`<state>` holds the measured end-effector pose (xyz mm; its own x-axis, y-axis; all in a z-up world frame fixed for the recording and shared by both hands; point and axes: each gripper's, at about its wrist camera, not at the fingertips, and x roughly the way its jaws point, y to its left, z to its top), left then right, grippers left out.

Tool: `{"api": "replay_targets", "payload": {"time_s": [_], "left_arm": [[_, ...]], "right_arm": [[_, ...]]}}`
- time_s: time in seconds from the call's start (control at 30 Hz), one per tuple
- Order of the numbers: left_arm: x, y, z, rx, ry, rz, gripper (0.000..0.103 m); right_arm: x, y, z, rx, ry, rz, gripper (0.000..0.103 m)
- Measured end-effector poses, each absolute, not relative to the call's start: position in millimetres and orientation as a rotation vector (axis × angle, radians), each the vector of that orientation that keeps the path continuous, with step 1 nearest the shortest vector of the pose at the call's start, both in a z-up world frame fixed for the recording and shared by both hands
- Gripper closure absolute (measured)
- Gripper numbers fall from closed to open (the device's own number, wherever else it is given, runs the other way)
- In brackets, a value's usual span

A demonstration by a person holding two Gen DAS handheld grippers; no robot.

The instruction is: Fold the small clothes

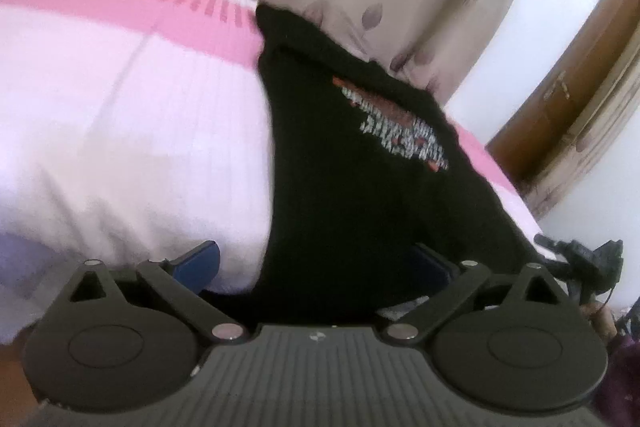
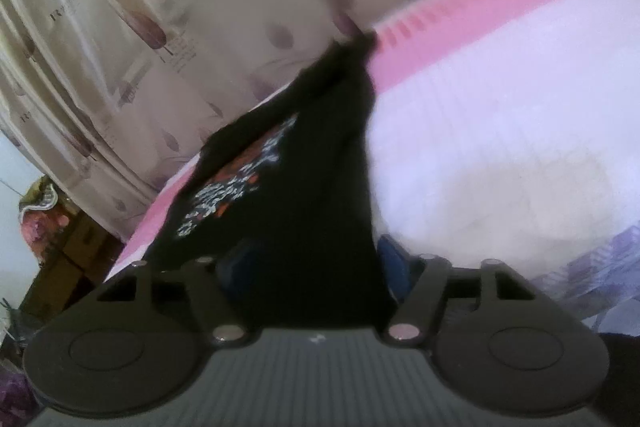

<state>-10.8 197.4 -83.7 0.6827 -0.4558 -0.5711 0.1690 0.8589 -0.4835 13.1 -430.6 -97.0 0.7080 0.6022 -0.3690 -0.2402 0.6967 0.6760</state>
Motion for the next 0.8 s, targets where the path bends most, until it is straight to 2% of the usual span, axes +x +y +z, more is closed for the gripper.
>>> {"api": "replay_targets", "payload": {"time_s": [0.13,0.2,0.23,0.3,0.33,0.37,0.4,0.43,0.8], "left_arm": [[1.1,184.0,-92.9,-0.403,0.779,-0.425,0.028],[5.8,181.2,-96.5,-0.406,0.795,-0.430,0.058],[8.0,179.9,-98.7,-0.401,0.813,-0.439,0.090],[6.5,179.3,-98.2,-0.387,0.812,-0.450,0.092],[5.8,179.5,-96.2,-0.394,0.809,-0.452,0.093],[4.5,180.2,-92.8,-0.409,0.799,-0.455,0.093],[3.0,181.6,-89.5,-0.427,0.783,-0.459,0.093],[2.8,183.3,-86.1,-0.449,0.769,-0.465,0.093],[13.4,189.7,-62.2,-0.613,0.650,-0.517,0.093]], "right_arm": [[15.8,-437.6,-100.8,0.708,0.627,0.523,0.036],[15.0,-438.6,-102.4,0.720,0.620,0.529,0.036],[14.4,-436.5,-101.0,0.699,0.622,0.530,0.036],[13.9,-428.4,-94.3,0.617,0.632,0.523,0.036],[13.7,-422.8,-90.6,0.571,0.636,0.514,0.041],[13.4,-419.2,-88.4,0.542,0.638,0.506,0.053],[14.6,-416.0,-88.1,0.532,0.655,0.507,0.087],[14.7,-415.7,-90.3,0.535,0.666,0.499,0.093],[9.4,-434.9,-89.6,0.829,0.589,0.579,0.093]]}}
